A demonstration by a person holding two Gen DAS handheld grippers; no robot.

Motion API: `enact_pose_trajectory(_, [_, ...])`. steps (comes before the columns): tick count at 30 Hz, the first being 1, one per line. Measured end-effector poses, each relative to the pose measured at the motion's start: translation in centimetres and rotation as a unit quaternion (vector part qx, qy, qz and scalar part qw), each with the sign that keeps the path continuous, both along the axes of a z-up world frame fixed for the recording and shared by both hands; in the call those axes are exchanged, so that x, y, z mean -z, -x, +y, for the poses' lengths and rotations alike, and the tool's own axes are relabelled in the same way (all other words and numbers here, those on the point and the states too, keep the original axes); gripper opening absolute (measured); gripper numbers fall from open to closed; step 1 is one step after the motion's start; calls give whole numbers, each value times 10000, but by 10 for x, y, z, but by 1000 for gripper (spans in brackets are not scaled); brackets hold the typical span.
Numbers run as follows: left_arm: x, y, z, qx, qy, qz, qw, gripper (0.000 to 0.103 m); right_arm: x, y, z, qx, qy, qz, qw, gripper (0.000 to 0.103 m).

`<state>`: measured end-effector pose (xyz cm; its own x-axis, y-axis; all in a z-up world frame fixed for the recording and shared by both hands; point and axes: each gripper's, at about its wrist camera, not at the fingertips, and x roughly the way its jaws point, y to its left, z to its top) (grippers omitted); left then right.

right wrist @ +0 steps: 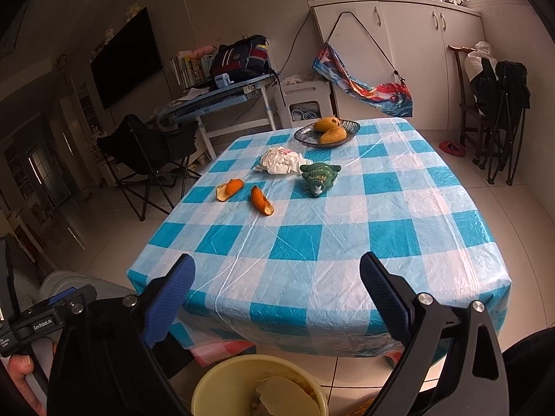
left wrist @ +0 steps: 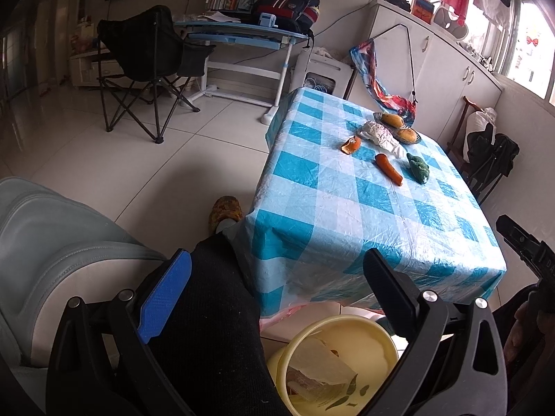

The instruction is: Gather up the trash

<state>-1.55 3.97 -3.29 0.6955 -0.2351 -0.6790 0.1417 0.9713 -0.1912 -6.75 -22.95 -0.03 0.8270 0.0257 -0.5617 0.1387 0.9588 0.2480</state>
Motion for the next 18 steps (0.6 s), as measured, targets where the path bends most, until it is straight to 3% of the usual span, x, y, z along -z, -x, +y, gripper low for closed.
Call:
enact_pose_trajectory(5, [-8,5,-4,12,-27,-113,9999,96,-9,-26,-26,73,-100,56,9999,92])
enact_pose_trajectory(10, [-11,-3,-11,74,90,35,9999,96,-9,-60,-48,215,-238,184,9993,92])
enact_pose_trajectory(18, [-20,-40,-62,499,73,65,9987,96,7,-127,-66,158,-155,607,9979,92])
